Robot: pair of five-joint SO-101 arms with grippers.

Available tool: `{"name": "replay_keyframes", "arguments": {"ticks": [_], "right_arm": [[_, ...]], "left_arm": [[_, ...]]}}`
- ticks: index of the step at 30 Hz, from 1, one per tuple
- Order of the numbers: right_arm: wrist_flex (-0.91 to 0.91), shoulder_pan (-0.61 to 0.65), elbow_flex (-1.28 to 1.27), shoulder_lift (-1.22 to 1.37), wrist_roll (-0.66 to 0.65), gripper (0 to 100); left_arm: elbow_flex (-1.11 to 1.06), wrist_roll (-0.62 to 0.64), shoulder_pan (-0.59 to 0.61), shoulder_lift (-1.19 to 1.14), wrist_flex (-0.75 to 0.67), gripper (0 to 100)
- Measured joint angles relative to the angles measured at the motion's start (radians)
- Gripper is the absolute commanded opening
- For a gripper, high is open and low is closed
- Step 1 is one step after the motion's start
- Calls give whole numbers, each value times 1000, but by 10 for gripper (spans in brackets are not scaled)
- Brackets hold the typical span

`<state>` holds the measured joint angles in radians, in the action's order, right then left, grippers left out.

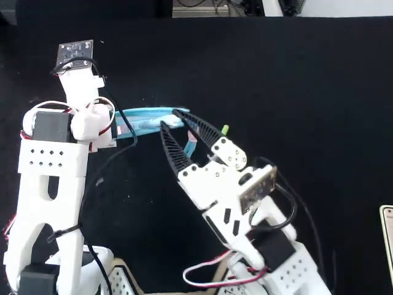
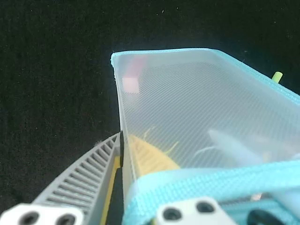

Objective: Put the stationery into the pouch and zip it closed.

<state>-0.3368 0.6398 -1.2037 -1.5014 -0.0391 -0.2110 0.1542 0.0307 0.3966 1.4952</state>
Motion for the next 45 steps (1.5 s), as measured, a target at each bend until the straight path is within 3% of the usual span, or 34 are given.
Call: {"name": "replay_keyframes", "arguments": {"ticks": [5, 12, 18, 24, 32, 39, 45], "right_arm": [[-322, 0, 262, -3, 0, 145], [-473, -11, 528, 175, -2, 60], [-606, -209, 572, 226, 0, 60], [-783, -367, 571, 477, 0, 61], [-766, -520, 571, 954, 123, 141], [-618, -528, 585, 1339, 218, 141], [-646, -528, 724, 1568, 232, 141]], "left_arm": [[0, 0, 0, 0, 0, 30], [0, 0, 0, 0, 0, 30], [0, 0, 0, 0, 0, 30], [0, 0, 0, 0, 0, 30], [0, 0, 0, 0, 0, 30], [0, 0, 0, 0, 0, 30], [0, 0, 0, 0, 0, 30]]}}
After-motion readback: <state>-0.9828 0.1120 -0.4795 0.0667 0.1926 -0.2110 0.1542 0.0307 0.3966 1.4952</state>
